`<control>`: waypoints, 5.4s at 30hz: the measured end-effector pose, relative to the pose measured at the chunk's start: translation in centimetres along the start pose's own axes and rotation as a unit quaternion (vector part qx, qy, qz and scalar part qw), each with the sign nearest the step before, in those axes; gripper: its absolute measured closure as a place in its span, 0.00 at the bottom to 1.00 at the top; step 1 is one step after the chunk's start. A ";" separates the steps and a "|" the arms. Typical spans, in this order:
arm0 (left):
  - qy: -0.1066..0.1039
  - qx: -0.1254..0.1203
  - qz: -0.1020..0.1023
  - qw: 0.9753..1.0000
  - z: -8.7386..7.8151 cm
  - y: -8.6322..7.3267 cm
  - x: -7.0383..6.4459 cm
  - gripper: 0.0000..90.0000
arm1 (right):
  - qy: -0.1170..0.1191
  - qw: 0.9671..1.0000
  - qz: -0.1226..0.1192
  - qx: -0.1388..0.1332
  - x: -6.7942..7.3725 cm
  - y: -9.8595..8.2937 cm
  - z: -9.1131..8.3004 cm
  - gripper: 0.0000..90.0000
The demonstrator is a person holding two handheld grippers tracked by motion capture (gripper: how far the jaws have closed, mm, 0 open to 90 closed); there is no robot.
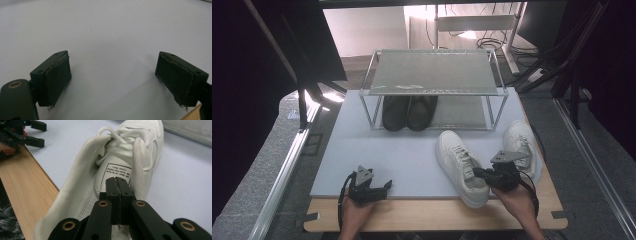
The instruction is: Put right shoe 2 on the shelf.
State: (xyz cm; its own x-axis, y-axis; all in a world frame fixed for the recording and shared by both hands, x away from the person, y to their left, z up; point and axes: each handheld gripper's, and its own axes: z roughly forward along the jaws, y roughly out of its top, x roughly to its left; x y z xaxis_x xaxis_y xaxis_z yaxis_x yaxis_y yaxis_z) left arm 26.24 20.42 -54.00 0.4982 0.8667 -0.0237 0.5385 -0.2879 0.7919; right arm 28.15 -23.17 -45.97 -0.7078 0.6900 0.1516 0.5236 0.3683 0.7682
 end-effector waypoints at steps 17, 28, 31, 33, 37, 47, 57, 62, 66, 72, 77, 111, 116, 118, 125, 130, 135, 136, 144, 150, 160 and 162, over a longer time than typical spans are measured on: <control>0.000 0.000 0.000 1.000 0.0 0.0 0.0 0.14 | -0.027 0.999 0.016 -0.001 -0.1 1.3 -2.8 0.82; 0.000 -0.001 -0.001 1.000 0.0 0.0 0.0 0.14 | -0.048 0.998 0.027 0.036 -0.9 2.0 -0.7 0.65; 0.000 0.000 0.000 1.000 0.0 0.0 0.0 0.14 | -0.048 0.997 0.031 0.043 -0.9 2.1 -0.1 0.64; 0.000 0.000 0.000 1.000 0.0 0.0 0.0 0.14 | -0.049 0.997 0.031 0.047 -1.0 2.1 0.3 0.64; 0.000 0.000 0.000 1.000 0.0 0.0 0.0 0.14 | -0.052 0.997 0.035 0.051 -1.1 2.2 0.9 0.65; 0.000 0.000 0.000 1.000 0.0 0.0 0.0 0.14 | -0.035 0.997 0.047 0.057 -1.3 2.5 1.1 0.81; 0.000 0.000 0.000 1.000 0.0 0.0 0.0 0.14 | 0.007 0.992 0.118 0.048 -2.1 2.6 0.8 0.88; 0.000 0.000 -0.001 1.000 0.0 0.0 0.0 0.14 | 0.036 0.988 0.144 0.038 -2.5 3.1 0.5 0.89; -0.001 -0.001 -0.002 1.000 0.0 0.0 0.0 0.14 | 0.062 0.986 0.149 0.038 -2.5 3.5 0.7 0.90; -0.001 0.000 0.000 1.000 0.0 0.0 0.0 0.14 | 0.086 0.984 0.152 0.039 -2.4 4.1 1.0 0.90; -0.001 0.000 -0.001 1.000 0.0 0.0 0.0 0.14 | 0.094 0.983 0.154 0.032 -2.4 4.9 1.0 0.90; 0.000 -0.001 0.000 1.000 0.0 0.0 0.0 0.14 | 0.150 0.974 0.167 -0.040 -2.4 12.4 -1.2 0.90; 0.000 -0.001 0.000 1.000 0.0 0.0 0.0 0.14 | 0.156 0.973 0.166 -0.048 -2.3 13.6 -1.6 0.90; 0.000 -0.002 0.000 1.000 0.0 0.0 0.0 0.14 | 0.158 0.972 0.166 -0.049 -2.3 14.1 -1.7 0.90; 0.000 0.000 0.000 1.000 0.0 0.0 0.0 0.14 | 0.169 0.970 0.168 -0.057 -2.2 15.4 -2.0 0.90; -0.001 0.000 0.000 1.000 0.0 0.0 0.0 0.14 | 0.173 0.968 0.168 -0.064 -1.9 16.7 -2.3 0.90; -0.001 -0.001 0.000 1.000 0.0 0.0 0.0 0.14 | 0.172 0.968 0.166 -0.072 -1.6 18.2 -2.5 0.90; -0.001 -0.001 0.000 1.000 0.0 0.0 0.0 0.14 | 0.171 0.969 0.165 -0.074 -1.6 18.5 -2.5 0.90; -0.001 0.000 0.001 1.000 0.0 0.0 0.0 0.14 | 0.176 0.963 0.183 -0.087 -2.0 20.1 -1.9 0.90; -0.001 -0.001 -0.001 1.000 0.0 0.0 0.0 0.14 | 0.156 0.964 0.195 -0.095 -2.7 21.2 -1.3 0.90; -0.001 -0.001 -0.001 1.000 0.0 0.0 0.0 0.14 | 0.127 0.959 0.226 -0.114 -3.9 22.5 0.0 0.90; -0.001 -0.001 -0.001 1.000 0.0 0.0 0.0 0.14 | 0.118 0.959 0.229 -0.116 -4.1 22.8 0.3 0.90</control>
State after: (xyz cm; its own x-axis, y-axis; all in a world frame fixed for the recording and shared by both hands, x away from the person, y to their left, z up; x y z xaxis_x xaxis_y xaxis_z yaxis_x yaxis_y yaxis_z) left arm 26.27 20.44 -54.00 0.4993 0.8661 -0.0262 0.5376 -0.2859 0.7932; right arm 43.15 -17.40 -29.26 -0.5307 0.5763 0.6215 0.7048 -0.1072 0.7013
